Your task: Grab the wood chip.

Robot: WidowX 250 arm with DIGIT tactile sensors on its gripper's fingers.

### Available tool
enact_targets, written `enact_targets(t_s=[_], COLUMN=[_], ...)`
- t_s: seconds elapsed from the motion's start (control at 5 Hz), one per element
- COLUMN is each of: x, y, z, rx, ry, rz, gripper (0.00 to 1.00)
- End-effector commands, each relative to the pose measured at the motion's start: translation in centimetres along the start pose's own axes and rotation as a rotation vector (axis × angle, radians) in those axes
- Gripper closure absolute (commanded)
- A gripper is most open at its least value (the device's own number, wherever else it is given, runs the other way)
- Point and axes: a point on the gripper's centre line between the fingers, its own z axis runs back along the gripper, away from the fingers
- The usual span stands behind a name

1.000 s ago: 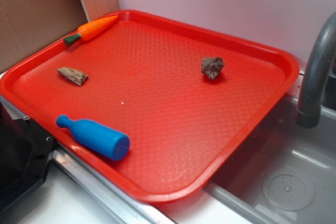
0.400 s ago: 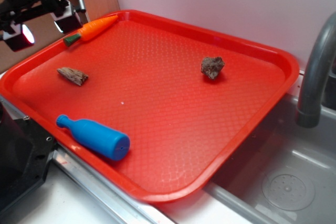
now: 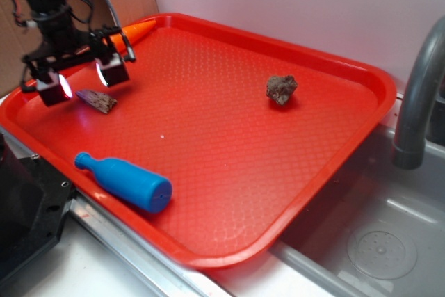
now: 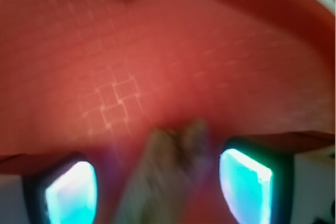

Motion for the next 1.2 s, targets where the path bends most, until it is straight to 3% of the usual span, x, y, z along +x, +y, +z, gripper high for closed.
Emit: enact_targets(t_s=[0.0, 0.6, 0.8, 1.0], x=[-2.8, -3.0, -2.6, -3.3], y=[0.8, 1.2, -0.9, -3.6], z=[-1.4, 0.5, 4.4, 9.4], rx=[0.035, 0.012, 0.005, -0.041], ry=[-0.011, -0.035, -0.036, -0.014], rz=[0.068, 0.004, -0.247, -0.493], gripper=[1.00, 1.00, 1.00, 1.00])
